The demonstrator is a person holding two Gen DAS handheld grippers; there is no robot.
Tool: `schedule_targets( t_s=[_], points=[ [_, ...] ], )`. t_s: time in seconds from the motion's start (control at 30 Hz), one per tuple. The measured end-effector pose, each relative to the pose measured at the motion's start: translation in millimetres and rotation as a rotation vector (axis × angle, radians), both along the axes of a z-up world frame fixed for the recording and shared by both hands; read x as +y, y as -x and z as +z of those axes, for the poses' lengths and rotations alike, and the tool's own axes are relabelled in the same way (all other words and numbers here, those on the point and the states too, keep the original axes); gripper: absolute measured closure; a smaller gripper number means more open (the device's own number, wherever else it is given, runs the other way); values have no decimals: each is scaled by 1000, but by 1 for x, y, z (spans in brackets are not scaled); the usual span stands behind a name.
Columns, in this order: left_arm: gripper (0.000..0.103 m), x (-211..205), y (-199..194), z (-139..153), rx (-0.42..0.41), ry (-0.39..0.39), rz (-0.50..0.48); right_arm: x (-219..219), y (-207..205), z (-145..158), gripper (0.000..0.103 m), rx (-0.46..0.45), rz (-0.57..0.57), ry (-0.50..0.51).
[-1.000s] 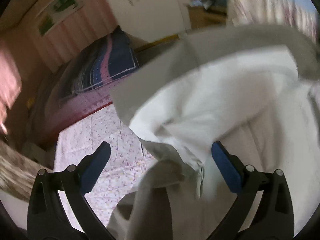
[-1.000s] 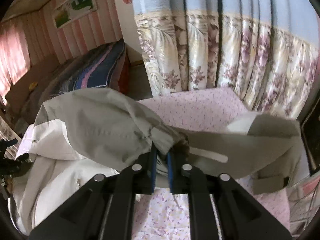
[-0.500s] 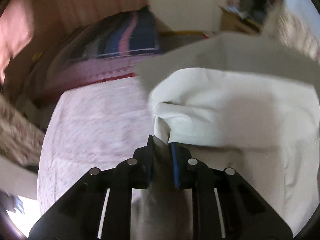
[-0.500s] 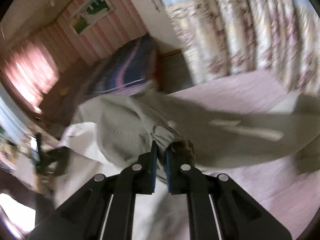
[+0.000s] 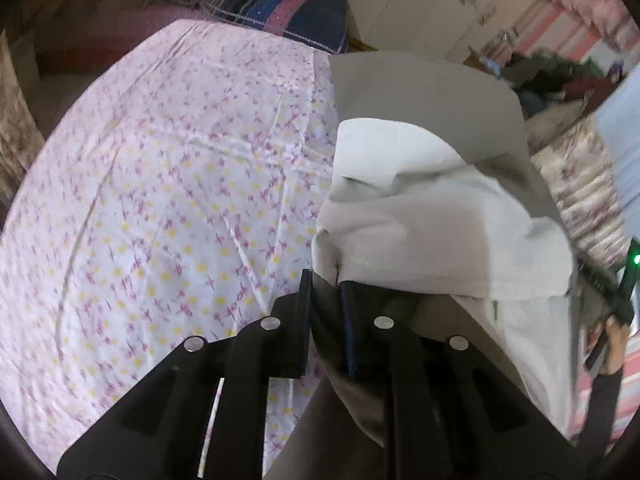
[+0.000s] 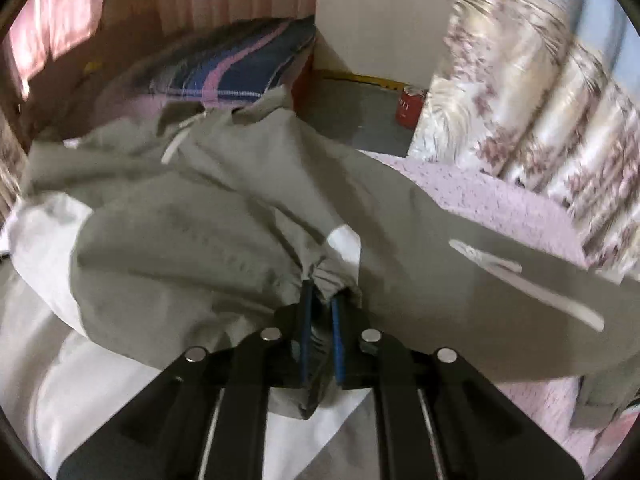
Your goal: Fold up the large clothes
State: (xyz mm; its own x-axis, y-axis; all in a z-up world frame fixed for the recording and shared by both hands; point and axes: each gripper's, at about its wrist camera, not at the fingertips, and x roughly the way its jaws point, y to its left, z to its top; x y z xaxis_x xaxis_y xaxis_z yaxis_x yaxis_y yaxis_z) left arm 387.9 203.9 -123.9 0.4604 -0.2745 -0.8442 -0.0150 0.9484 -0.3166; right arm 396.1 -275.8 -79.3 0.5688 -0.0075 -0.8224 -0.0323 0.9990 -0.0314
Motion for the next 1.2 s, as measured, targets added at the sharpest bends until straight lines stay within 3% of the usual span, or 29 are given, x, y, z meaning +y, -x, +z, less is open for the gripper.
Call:
schedule_targets(
  t_s=[0.03,0.1,0.13,0.17,0.23,0.3,0.47,0.53,0.6,0.67,0.73,0.77,0.8,0.83,0.9,0.97,1.07,1.17,1.2],
  points=[
    [78,-5,-1,5,-14,-50,-4,-3,1,3,92,5,0,-25],
    [57,-9,4,20,-72,-145,4,-22,13,19,68,-18,-24,-176],
    [39,-9,12,29,-107,-180,13,-32,24,26,41,-36,-24,-258],
    [23,-5,17,41,-139,-205,27,-42,42,34,26,-74,-34,-311],
    [15,2,36,58,-186,-245,50,-46,68,40,25,-124,-57,-283],
    [14,11,57,65,-195,-276,56,-55,97,37,25,-119,-69,-281],
    [13,29,94,48,-106,-275,23,-77,147,-10,25,-40,-159,-348],
    [18,30,107,33,-65,-263,8,-75,159,-26,25,-20,-167,-392],
    [39,26,113,21,-29,-204,-17,-65,162,-37,25,3,-152,-394],
    [74,16,109,14,-9,-151,-47,-47,161,-45,24,16,-127,-342],
    [88,5,108,9,9,-169,-59,-37,162,-46,28,7,-123,-317],
    [90,-1,108,9,8,-195,-59,-35,163,-45,46,4,-121,-319],
    [100,-4,109,9,14,-196,-66,-31,163,-45,69,6,-96,-332],
    [102,-9,112,11,26,-181,-83,-31,163,-44,100,12,-53,-381],
    [103,-18,121,12,47,-170,-110,-28,164,-40,101,7,-18,-374],
    [103,-32,139,14,77,-142,-159,-20,168,-31,101,-31,30,-248],
    [103,-61,184,20,92,-110,-254,-14,178,0,101,-117,62,49],
    [103,-84,223,22,106,-45,-306,-28,177,24,101,-140,40,232],
    [103,-90,233,21,109,-15,-314,-35,177,28,101,-135,33,243]
  ],
)
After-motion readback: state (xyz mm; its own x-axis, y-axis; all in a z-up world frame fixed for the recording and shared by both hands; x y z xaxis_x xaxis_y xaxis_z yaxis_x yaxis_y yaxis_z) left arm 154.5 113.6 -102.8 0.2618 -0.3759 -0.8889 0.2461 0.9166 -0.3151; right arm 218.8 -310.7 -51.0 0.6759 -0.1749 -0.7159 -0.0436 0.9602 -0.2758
